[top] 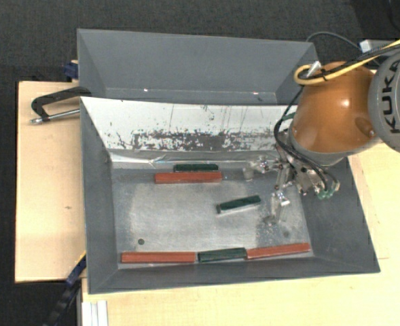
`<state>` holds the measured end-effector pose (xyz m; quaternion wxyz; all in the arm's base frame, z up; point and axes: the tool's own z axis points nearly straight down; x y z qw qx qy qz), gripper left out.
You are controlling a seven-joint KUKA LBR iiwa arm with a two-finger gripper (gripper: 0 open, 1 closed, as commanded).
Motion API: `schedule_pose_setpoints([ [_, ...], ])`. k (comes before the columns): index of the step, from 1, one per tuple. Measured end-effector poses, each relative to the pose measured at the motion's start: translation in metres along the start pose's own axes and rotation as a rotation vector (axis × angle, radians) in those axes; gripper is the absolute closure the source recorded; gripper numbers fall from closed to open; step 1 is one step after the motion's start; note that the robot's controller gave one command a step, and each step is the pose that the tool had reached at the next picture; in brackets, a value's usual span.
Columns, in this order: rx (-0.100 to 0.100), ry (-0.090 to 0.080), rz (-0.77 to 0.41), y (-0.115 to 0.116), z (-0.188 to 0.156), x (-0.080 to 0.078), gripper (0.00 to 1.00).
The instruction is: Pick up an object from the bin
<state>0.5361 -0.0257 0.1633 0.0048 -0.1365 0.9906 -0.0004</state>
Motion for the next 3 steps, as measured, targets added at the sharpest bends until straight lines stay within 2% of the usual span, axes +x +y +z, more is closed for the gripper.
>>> schedule_pose_setpoints([
  [1, -0.002, 0.007, 0.084, 0.001, 0.086, -0.009, 1.00],
  [2, -0.002, 0.007, 0.084, 0.001, 0.086, -0.009, 1.00],
  [3, -0.001, -0.004, 0.123, 0.031, -0.088, -0.058, 1.00],
])
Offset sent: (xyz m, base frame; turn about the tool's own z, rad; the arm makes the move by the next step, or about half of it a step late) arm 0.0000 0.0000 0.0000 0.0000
